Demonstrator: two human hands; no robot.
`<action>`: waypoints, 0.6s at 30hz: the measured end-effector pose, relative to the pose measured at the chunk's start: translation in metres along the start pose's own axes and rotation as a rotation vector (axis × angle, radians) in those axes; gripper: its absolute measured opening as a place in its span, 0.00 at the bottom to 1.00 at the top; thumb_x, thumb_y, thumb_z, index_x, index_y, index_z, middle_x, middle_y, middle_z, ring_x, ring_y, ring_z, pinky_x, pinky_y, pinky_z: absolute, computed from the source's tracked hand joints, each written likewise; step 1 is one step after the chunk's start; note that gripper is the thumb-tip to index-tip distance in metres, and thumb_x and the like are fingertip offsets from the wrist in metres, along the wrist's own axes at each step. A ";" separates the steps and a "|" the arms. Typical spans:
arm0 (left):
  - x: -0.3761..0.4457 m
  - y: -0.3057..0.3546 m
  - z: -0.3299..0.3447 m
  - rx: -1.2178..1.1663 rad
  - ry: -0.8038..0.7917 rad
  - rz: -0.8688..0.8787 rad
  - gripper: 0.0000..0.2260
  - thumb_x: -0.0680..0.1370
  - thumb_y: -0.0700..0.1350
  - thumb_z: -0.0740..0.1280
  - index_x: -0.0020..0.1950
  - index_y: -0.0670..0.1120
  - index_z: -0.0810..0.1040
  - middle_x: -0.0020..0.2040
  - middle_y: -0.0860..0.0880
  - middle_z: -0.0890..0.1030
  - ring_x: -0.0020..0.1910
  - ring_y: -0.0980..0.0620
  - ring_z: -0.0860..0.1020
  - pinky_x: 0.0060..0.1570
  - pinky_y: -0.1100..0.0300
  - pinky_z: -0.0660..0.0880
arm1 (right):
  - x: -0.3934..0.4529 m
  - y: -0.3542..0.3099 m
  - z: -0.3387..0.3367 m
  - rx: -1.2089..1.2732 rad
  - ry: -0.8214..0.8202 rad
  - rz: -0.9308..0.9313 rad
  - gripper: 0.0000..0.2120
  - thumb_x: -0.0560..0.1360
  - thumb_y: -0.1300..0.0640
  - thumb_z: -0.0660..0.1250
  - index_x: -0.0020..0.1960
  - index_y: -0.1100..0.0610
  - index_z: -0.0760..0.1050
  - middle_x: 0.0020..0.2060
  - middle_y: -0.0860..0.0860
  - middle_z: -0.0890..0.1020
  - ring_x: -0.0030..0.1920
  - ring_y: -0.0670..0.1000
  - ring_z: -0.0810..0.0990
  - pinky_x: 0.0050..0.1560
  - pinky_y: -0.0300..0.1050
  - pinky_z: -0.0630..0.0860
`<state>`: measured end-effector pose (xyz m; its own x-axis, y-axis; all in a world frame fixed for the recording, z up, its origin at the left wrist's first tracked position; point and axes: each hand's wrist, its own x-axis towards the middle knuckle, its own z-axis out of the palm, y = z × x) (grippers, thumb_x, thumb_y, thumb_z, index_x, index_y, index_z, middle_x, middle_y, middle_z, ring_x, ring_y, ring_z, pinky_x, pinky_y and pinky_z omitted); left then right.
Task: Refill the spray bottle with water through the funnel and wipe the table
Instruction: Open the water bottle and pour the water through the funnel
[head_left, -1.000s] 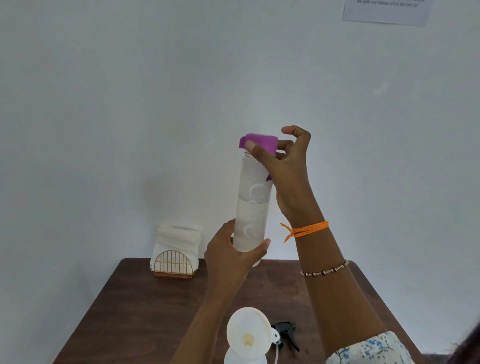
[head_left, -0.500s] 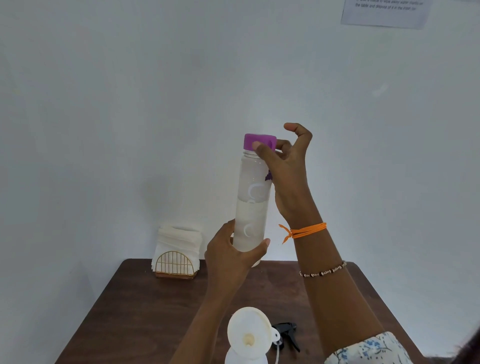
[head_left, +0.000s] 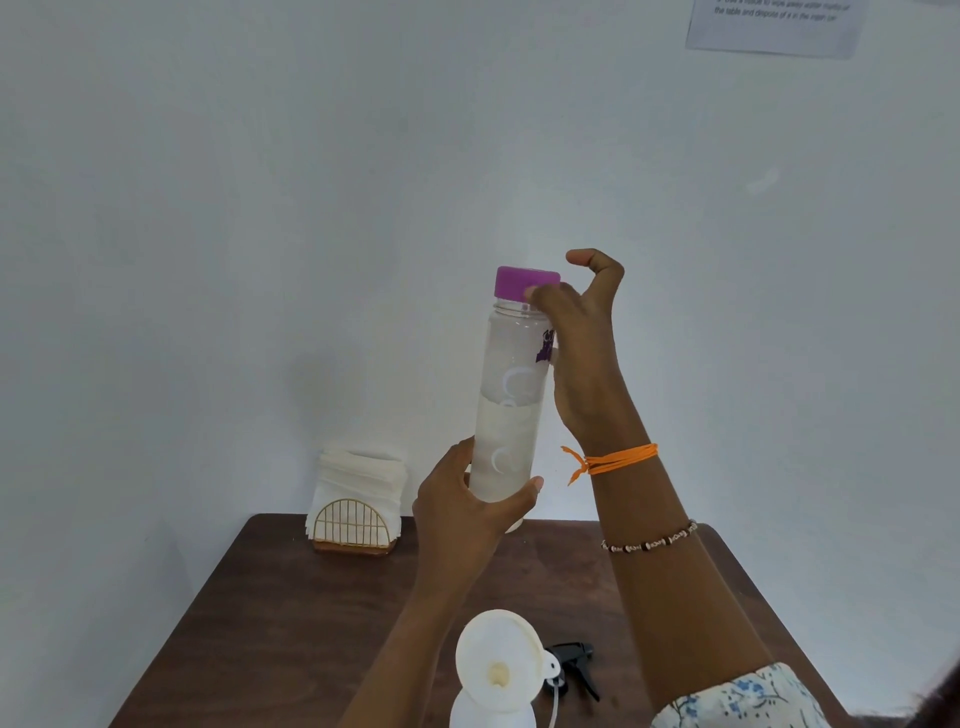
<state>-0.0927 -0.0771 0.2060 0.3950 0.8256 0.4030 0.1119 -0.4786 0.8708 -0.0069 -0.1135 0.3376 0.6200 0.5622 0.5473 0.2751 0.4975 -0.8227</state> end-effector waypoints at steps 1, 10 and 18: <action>0.000 0.000 0.000 0.000 0.000 0.004 0.26 0.65 0.55 0.75 0.60 0.51 0.73 0.58 0.51 0.79 0.48 0.57 0.74 0.49 0.64 0.73 | 0.000 -0.001 0.000 0.017 -0.002 0.006 0.24 0.68 0.54 0.63 0.60 0.49 0.57 0.47 0.51 0.76 0.40 0.40 0.77 0.35 0.32 0.74; -0.003 0.001 0.001 0.012 -0.016 0.018 0.26 0.65 0.56 0.75 0.60 0.51 0.73 0.53 0.57 0.76 0.45 0.58 0.74 0.40 0.77 0.67 | 0.003 0.000 -0.002 -0.190 0.070 -0.047 0.28 0.70 0.58 0.72 0.58 0.47 0.57 0.51 0.53 0.72 0.50 0.52 0.75 0.45 0.43 0.78; -0.003 -0.002 0.004 -0.003 -0.011 0.021 0.26 0.65 0.57 0.75 0.60 0.51 0.74 0.55 0.54 0.79 0.47 0.57 0.75 0.41 0.76 0.68 | 0.003 -0.002 0.000 -0.177 0.049 -0.038 0.27 0.69 0.54 0.73 0.60 0.49 0.60 0.56 0.54 0.73 0.52 0.52 0.75 0.45 0.43 0.78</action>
<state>-0.0907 -0.0798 0.2020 0.4073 0.8118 0.4184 0.1007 -0.4952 0.8629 -0.0056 -0.1129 0.3413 0.6405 0.5104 0.5738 0.4210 0.3914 -0.8182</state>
